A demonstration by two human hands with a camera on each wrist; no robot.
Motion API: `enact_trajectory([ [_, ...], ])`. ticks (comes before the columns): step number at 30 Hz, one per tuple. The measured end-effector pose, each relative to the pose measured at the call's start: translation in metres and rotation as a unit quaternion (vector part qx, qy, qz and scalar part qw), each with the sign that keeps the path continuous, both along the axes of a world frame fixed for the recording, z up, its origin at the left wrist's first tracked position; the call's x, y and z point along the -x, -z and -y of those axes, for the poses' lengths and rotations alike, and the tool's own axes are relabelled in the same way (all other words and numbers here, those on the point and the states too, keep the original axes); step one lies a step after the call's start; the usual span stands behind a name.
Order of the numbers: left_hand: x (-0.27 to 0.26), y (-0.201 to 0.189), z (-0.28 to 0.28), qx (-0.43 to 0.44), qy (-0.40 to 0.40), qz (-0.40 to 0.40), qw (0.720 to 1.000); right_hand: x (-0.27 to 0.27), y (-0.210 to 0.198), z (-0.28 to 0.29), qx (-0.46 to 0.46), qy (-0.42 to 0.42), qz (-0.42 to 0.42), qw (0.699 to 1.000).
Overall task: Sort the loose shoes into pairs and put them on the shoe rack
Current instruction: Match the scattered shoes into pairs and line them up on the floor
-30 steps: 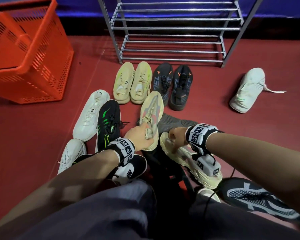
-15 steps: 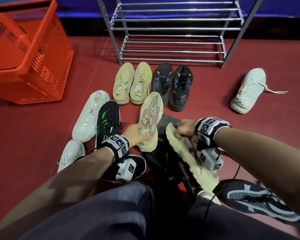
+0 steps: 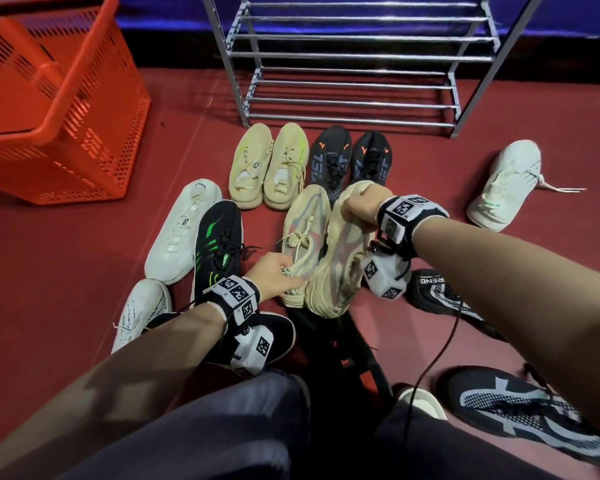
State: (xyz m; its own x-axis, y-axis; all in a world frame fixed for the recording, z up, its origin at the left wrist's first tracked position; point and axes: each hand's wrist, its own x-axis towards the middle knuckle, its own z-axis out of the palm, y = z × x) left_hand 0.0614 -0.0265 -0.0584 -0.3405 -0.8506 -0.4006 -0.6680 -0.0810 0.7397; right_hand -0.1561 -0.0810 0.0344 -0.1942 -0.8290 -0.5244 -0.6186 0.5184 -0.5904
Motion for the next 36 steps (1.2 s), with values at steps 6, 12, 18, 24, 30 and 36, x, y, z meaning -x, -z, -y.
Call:
enact_trajectory([
  [6, -0.004, -0.002, -0.002, -0.017, 0.014, -0.025, 0.999, -0.015, 0.027, 0.004, 0.009, -0.019, -0.065, 0.998],
  [12, -0.004, 0.000, -0.002, -0.044, 0.003, -0.070, 0.997, -0.024, 0.018, -0.016, 0.021, -0.009, -0.121, 0.992],
  [18, -0.003, -0.004, -0.003, -0.063, -0.014, -0.052, 0.997, -0.050, 0.019, -0.044, -0.121, -0.069, -0.064, 0.988],
  [24, -0.007, -0.007, -0.006, -0.081, -0.021, -0.068, 0.994, -0.071, 0.025, -0.058, -0.118, -0.092, -0.130, 0.980],
  [30, -0.003, -0.010, -0.008, -0.080, 0.005, -0.082, 0.993, -0.066, 0.038, -0.056, -0.117, -0.054, -0.138, 0.982],
  [36, 0.001, -0.011, -0.010, -0.085, 0.001, -0.101, 0.991, -0.077, 0.041, -0.056, -0.090, 0.017, -0.146, 0.985],
])
